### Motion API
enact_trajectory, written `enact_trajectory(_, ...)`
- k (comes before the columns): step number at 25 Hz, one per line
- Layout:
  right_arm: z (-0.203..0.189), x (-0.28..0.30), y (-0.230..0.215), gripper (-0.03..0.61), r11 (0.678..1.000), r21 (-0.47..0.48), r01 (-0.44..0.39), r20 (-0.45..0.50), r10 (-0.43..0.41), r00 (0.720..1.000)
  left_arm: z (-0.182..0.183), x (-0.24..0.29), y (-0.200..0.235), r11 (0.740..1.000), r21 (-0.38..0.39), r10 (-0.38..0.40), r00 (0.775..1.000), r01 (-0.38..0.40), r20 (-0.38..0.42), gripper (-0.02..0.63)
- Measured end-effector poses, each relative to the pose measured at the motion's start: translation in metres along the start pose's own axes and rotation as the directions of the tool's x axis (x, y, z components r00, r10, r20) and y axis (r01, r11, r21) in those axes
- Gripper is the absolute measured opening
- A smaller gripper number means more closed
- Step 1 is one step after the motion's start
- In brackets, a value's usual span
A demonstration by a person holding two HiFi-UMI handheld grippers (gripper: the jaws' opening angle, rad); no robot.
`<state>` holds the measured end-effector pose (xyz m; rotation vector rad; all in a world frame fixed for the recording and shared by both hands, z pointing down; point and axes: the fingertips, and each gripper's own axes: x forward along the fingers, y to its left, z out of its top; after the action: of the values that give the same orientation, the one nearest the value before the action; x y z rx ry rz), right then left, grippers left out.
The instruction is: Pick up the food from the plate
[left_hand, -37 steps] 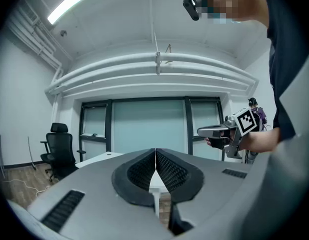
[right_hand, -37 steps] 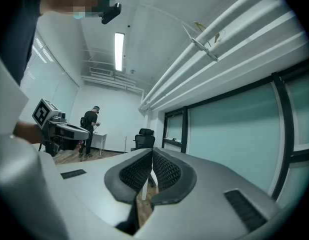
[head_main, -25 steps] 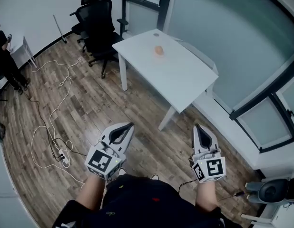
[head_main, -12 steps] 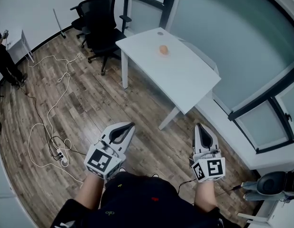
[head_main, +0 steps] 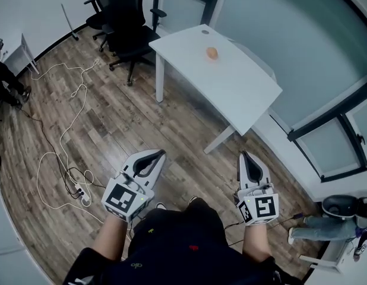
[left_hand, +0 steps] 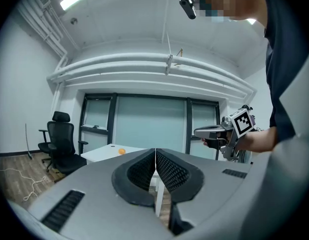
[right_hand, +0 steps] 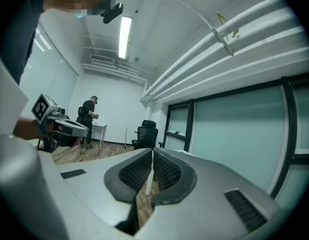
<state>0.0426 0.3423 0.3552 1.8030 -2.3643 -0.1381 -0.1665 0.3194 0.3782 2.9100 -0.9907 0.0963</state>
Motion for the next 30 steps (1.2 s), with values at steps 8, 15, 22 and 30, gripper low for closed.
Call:
enact_trajectory(8, -0.001, 0.046, 0.01, 0.026, 0.999, 0.02, -0.026, -0.001, 0.026, 1.0, -0.013, -0.014, 0.038, 0.999, -0.025, 0.044, 0.999, -0.044, -0.017, 0.023)
enact_trajectory(15, -0.009, 0.122, -0.009, 0.026, 0.995, 0.029, -0.099, 0.009, 0.099, 0.995, -0.007, 0.035, 0.082, 0.998, 0.002, 0.07, 0.996, -0.07, -0.051, 0.023)
enact_trajectory(22, -0.019, 0.188, -0.075, 0.026, 0.99, 0.101, -0.102, 0.021, 0.1, 0.995, 0.028, 0.115, 0.106, 0.997, 0.015, 0.074, 0.997, -0.074, -0.027, 0.023)
enact_trajectory(30, -0.037, 0.246, -0.152, 0.026, 0.98, 0.137, -0.146, 0.018, 0.145, 0.989, 0.049, 0.211, 0.117, 0.994, 0.023, 0.11, 0.993, -0.109, -0.048, 0.023)
